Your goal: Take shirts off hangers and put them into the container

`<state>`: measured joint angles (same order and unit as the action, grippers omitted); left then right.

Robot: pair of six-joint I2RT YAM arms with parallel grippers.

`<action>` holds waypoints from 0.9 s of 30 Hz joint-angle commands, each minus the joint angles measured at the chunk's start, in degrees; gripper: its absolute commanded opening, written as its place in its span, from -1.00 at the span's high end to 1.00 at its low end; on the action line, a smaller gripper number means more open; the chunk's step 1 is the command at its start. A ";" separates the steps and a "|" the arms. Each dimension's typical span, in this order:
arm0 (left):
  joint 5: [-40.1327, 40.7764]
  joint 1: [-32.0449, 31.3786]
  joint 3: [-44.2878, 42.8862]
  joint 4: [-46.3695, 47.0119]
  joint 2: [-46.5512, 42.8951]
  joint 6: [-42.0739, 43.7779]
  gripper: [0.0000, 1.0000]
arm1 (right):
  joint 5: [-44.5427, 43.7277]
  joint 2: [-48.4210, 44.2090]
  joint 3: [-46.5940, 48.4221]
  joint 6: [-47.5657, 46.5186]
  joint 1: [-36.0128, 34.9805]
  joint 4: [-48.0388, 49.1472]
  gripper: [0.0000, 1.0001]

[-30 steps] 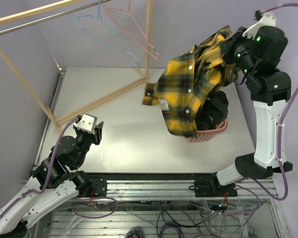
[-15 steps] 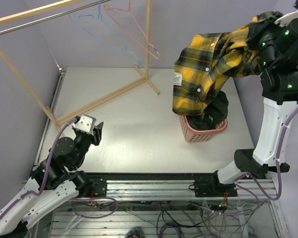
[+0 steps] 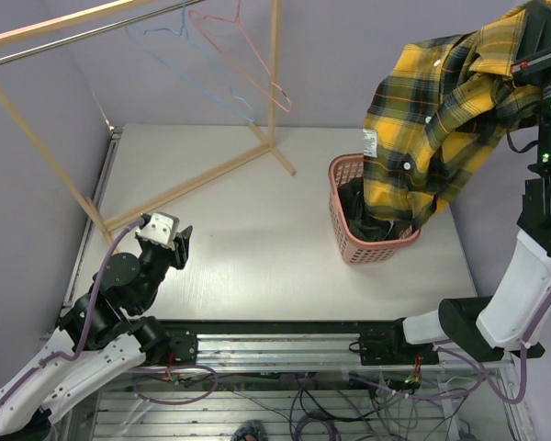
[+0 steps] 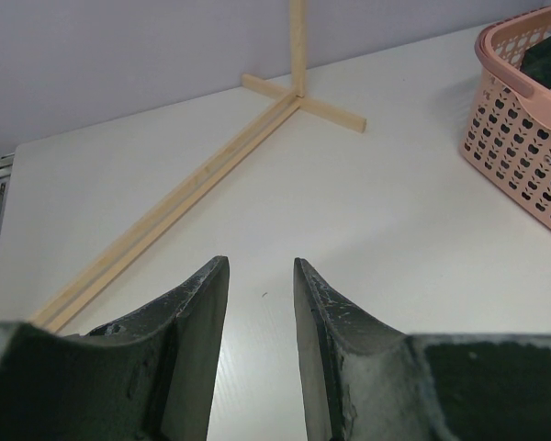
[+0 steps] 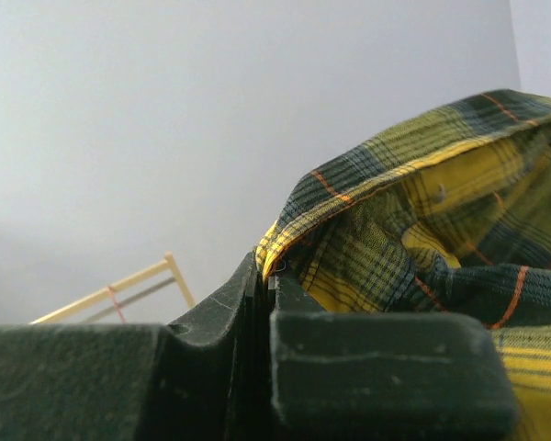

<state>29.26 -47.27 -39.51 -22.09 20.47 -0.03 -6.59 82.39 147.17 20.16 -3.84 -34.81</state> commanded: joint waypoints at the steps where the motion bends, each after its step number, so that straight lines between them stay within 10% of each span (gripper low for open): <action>1: -0.87 0.50 0.09 1.61 0.02 -0.67 0.09 | 6.03 -0.48 1.07 1.82 0.15 7.57 1.00; 27: -0.52 0.51 -0.04 1.23 -2.32 -0.67 0.09 | 15.38 -3.54 1.44 5.91 0.24 28.30 1.00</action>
<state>29.23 -47.20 -39.51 -22.11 19.07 -0.05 7.94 81.52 147.50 25.04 -3.84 -15.53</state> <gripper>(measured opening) 0.456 0.026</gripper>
